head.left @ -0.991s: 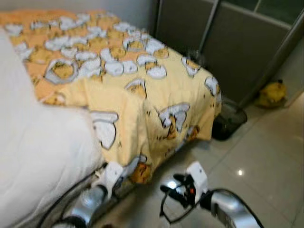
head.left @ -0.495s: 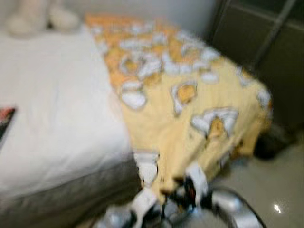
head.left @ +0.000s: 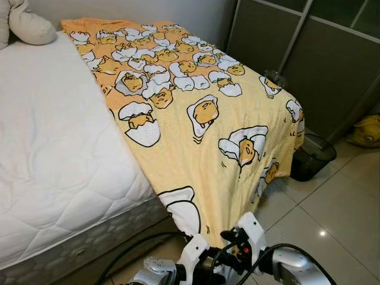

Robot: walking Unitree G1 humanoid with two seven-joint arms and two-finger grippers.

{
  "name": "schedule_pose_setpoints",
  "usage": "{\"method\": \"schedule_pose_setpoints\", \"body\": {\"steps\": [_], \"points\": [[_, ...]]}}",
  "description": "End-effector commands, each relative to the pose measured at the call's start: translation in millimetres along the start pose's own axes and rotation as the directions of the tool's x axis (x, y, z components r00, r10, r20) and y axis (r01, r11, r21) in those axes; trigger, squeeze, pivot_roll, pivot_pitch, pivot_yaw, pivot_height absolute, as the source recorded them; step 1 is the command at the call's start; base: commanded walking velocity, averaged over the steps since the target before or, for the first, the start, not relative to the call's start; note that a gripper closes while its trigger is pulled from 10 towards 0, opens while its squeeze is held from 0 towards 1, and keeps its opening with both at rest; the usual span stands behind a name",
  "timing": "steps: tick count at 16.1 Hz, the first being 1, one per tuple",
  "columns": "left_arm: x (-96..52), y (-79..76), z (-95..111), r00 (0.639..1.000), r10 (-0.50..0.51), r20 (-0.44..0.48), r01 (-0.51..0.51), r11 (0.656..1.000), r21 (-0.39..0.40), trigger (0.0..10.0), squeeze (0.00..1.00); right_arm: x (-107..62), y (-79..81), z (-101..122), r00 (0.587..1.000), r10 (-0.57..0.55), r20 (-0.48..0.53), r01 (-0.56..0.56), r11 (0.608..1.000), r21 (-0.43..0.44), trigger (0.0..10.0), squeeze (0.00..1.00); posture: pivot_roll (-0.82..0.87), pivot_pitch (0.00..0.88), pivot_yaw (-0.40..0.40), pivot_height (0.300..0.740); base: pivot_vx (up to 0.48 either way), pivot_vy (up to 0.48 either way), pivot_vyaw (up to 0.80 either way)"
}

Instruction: Clean up the room

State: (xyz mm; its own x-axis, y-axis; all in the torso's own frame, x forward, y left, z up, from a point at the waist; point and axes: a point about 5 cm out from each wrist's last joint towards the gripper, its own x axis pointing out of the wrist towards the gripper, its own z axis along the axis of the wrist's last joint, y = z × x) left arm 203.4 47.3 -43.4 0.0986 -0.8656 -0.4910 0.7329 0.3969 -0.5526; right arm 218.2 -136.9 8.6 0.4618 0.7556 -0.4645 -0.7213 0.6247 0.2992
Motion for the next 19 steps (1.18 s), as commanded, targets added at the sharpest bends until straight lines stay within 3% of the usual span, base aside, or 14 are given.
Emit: {"method": "schedule_pose_setpoints", "body": {"steps": [1,3,4,5,7,9,10,11,12,13,14,15,16,19], "points": [[8.0,-10.3,-9.5,0.996,-0.062,-0.06,0.061,0.998,-0.025,10.0,0.0,-4.3,-0.7,3.7,1.0,0.006,0.008,-0.006,1.0,-0.006,10.0,0.0,0.05,0.064,-0.104,0.74,0.0,0.0,0.0],[3.5,-3.1,-18.3,0.988,0.059,-0.144,-0.041,0.991,0.126,10.0,0.0,-5.7,-2.2,3.0,1.0,0.002,0.002,-0.002,1.0,-0.004,10.0,0.0,0.05,0.067,-0.107,0.74,0.0,0.0,0.0],[2.7,-1.8,-16.6,0.989,0.069,-0.129,-0.054,0.992,0.118,10.0,0.45,-5.9,-2.1,3.3,1.0,0.002,0.001,-0.002,1.0,-0.003,10.0,0.0,0.05,0.067,-0.105,0.74,0.0,0.0,0.0],[1.9,0.2,-14.2,0.989,0.089,-0.117,-0.075,0.99,0.121,10.0,1.0,-6.0,-1.9,3.5,1.0,0.002,0.001,-0.002,1.0,-0.003,10.0,0.0,0.05,0.067,-0.105,0.74,0.0,0.0,0.0],[-1.2,4.0,-13.2,0.985,0.119,-0.123,-0.101,0.985,0.141,10.0,1.0,-4.9,-1.7,3.8,1.0,0.0,0.002,0.0,1.0,-0.002,10.0,0.0,0.05,0.061,-0.099,0.74,0.0,0.0,0.0],[-30.2,33.2,-2.2,0.929,0.37,-0.018,-0.352,0.897,0.266,10.0,1.0,-0.9,-3.3,7.1,0.999,-0.024,0.037,0.023,1.0,0.016,10.0,0.0,0.07,0.032,-0.083,0.74,0.0,0.0,0.0],[-42.9,44.5,12.6,0.889,0.451,0.076,-0.455,0.853,0.258,10.0,1.0,0.4,-6.0,9.6,0.997,-0.054,0.06,0.053,0.998,0.015,10.0,0.0,0.08,0.01,-0.073,0.74,0.0,0.0,0.0],[-65.9,60.0,38.9,0.799,0.554,0.232,-0.599,0.768,0.228,10.0,1.0,1.3,-12.1,16.1,0.986,-0.123,0.115,0.121,0.992,0.024,10.0,0.0,0.09,0.0,-0.066,0.74,0.0,0.0,0.0],[-96.9,73.9,69.5,0.651,0.644,0.402,-0.742,0.651,0.159,10.0,1.0,1.9,-22.6,26.1,0.955,-0.24,0.177,0.236,0.971,0.043,10.0,0.0,0.11,0.0,-0.054,0.74,0.0,0.0,0.0],[-121.7,81.0,90.4,0.526,0.682,0.509,-0.805,0.592,0.039,10.0,1.0,0.9,-28.9,34.1,0.927,-0.307,0.214,0.306,0.951,0.04,10.0,0.0,0.12,0.0,-0.048,0.74,0.0,0.0,0.0],[-134.7,80.7,103.7,0.455,0.671,0.586,-0.805,0.591,-0.052,10.0,1.0,-1.6,-32.9,41.9,0.899,-0.353,0.257,0.351,0.935,0.055,10.0,0.0,0.13,0.0,-0.038,0.74,0.0,0.0,0.0],[-154.9,74.7,123.1,0.346,0.63,0.695,-0.815,0.568,-0.11,10.0,0.0,-7.1,-41.0,55.7,0.835,-0.441,0.329,0.438,0.895,0.087,10.0,0.0,0.15,0.0,-0.037,0.74,0.0,0.0,0.0],[-165.9,67.5,135.6,0.258,0.618,0.743,-0.846,0.515,-0.135,10.0,0.0,-12.1,-49.4,65.1,0.773,-0.512,0.375,0.504,0.854,0.128,10.0,0.0,0.16,0.0,-0.039,0.74,0.0,0.0,0.0],[-160.9,67.2,133.5,0.15,0.686,0.712,-0.886,0.413,-0.211,10.0,0.0,-14.9,-60.1,71.7,0.688,-0.594,0.417,0.583,0.795,0.171,10.0,0.0,0.18,0.0,-0.035,0.74,0.0,-0.48,0.35]]}}
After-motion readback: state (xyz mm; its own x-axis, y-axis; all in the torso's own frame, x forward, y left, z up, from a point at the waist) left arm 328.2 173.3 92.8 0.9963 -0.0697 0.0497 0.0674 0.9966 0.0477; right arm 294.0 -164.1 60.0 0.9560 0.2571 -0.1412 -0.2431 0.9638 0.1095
